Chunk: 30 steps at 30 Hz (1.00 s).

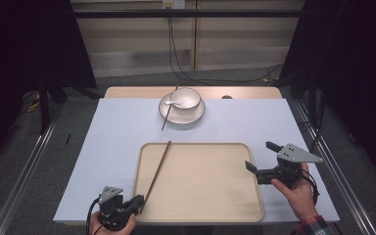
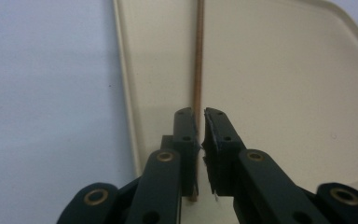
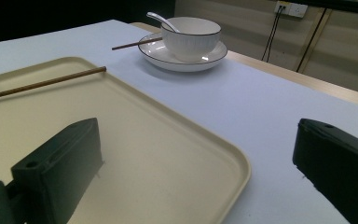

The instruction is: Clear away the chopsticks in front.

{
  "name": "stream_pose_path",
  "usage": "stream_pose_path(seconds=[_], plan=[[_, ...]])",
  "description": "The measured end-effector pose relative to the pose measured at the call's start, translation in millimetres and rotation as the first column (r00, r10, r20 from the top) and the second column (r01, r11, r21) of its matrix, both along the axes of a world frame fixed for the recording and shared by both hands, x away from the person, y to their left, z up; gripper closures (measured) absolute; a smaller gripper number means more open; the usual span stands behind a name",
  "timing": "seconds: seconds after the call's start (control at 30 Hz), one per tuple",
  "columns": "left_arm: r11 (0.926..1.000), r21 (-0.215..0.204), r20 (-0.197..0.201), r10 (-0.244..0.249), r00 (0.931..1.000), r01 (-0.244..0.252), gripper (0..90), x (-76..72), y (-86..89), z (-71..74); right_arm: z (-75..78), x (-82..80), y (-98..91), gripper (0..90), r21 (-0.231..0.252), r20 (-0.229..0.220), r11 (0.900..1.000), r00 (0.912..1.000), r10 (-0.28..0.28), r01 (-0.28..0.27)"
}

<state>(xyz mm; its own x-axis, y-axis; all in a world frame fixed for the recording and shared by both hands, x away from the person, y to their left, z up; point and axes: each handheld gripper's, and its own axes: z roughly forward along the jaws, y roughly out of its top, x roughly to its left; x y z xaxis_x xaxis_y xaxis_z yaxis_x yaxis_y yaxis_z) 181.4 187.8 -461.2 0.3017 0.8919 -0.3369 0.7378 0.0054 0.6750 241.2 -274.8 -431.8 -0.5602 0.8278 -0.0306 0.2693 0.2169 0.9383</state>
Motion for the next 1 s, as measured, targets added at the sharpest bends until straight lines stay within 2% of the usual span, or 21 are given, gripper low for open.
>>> stream_pose_path(seconds=[0.1,0.23,0.3,0.47,0.6,0.63,0.67,0.8,1.0], plan=[[0.9999,-0.007,0.006,-0.009,0.9999,0.009,82.6,0.0,1.3,-0.3,-0.2,-0.2,0.7,1.1,-0.004,-0.002,1.0,1.0,0.0,0.0],[0.9999,-0.013,0.013,0.01,0.9999,-0.01,79.3,1.1,1.2,-0.5,-0.1,-0.3,0.3,1.1,-0.006,0.0,1.0,1.0,0.002,-0.002],[0.9997,-0.024,0.027,-0.003,0.9996,0.004,77.6,4.4,-1.2,1.8,0.1,-0.1,-0.1,1.1,0.0,0.0,1.0,1.0,0.001,-0.001],[0.9994,-0.033,0.064,0.009,0.9979,-0.007,70.0,13.9,-4.2,5.3,0.3,-0.5,0.0,1.1,0.002,0.0,1.0,1.0,0.002,-0.002],[0.9984,-0.053,0.109,0.026,0.9937,-0.02,54.9,26.7,-4.1,7.3,0.4,-0.6,-0.3,1.0,0.003,0.0,1.0,1.0,0.001,-0.001],[0.9984,-0.053,0.109,0.026,0.9937,-0.02,49.8,26.7,-4.1,7.3,0.4,-0.6,-0.3,1.0,0.003,0.0,1.0,1.0,0.001,-0.001],[0.9978,-0.063,0.152,0.03,0.988,-0.021,43.9,36.2,-4.1,9.5,0.2,-0.4,-0.2,1.1,0.0,0.001,1.0,1.0,0.002,-0.002],[0.9982,-0.057,0.212,0.031,0.9768,-0.019,34.1,59.3,-7.4,15.1,-0.2,-0.1,0.5,1.1,-0.005,0.002,1.0,1.0,0.003,-0.003],[0.9989,-0.044,0.219,0.027,0.9754,-0.018,27.6,99.8,-13.3,19.0,-0.4,-0.2,0.6,1.1,-0.013,0.004,0.9999,0.9999,0.011,-0.011]])
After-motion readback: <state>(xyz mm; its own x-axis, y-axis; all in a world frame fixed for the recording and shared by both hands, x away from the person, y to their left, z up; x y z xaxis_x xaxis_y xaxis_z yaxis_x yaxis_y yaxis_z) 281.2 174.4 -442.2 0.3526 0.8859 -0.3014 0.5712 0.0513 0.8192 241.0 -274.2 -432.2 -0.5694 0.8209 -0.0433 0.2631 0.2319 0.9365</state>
